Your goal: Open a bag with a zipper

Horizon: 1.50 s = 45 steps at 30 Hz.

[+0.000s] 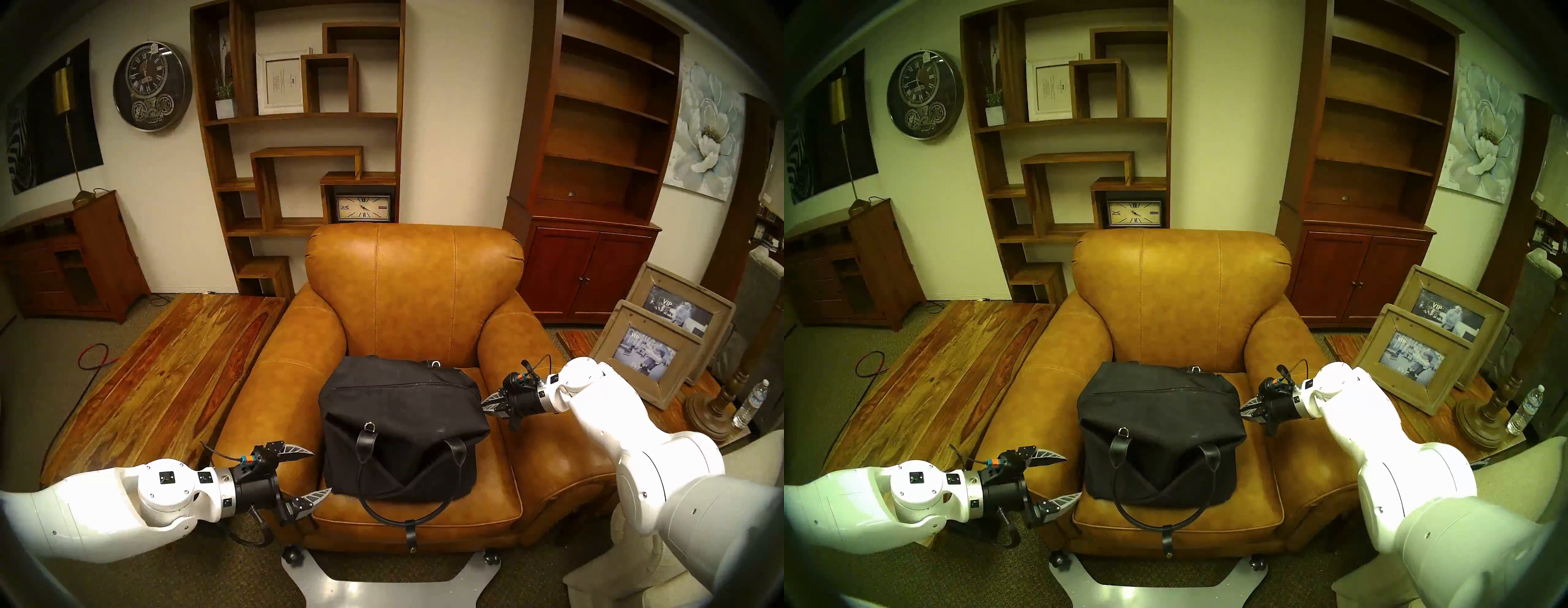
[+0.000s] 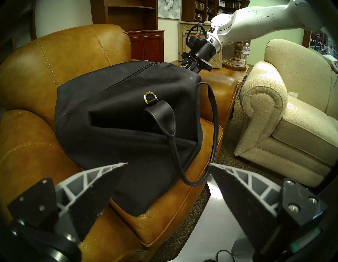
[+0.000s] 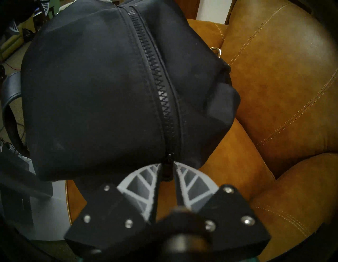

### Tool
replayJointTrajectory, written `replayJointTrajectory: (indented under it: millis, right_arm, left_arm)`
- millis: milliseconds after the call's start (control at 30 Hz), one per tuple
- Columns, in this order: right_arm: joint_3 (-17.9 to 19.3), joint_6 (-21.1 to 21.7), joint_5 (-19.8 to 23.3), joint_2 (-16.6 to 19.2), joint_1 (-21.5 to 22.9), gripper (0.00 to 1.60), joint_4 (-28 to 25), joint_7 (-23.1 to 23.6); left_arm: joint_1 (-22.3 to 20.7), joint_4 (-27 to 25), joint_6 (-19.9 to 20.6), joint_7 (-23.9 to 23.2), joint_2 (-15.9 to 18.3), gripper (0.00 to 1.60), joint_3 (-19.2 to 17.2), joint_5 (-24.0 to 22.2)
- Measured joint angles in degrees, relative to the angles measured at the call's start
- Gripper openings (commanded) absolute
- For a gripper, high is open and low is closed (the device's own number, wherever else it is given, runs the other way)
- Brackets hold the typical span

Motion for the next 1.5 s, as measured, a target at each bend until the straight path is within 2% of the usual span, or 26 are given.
replayJointTrajectory:
  millis: [267, 667, 1067, 1500]
  right_arm:
    - [-0.79, -3.72, -0.46, -0.08, 2.99, 0.0, 3.49, 1.38]
    - [-0.94, -8.57, -0.59, 0.03, 5.27, 0.0, 3.96, 6.01]
    - [-1.55, -10.57, -1.71, -0.31, 7.36, 0.0, 8.58, 4.44]
    - [0.18, -9.79, -1.19, -0.41, 8.83, 0.0, 8.24, 8.89]
  left_arm:
    - [-0.08, -0.01, -0.01, 0.03, 0.06, 1.6, 0.12, -0.05]
    - [-0.2, -0.01, -0.06, 0.07, 0.15, 1.6, 0.29, -0.12]
    - [-0.29, -0.02, -0.14, 0.11, 0.23, 1.6, 0.47, -0.18]
    - [-0.43, -0.02, -0.18, 0.18, 0.29, 1.6, 0.66, -0.24]
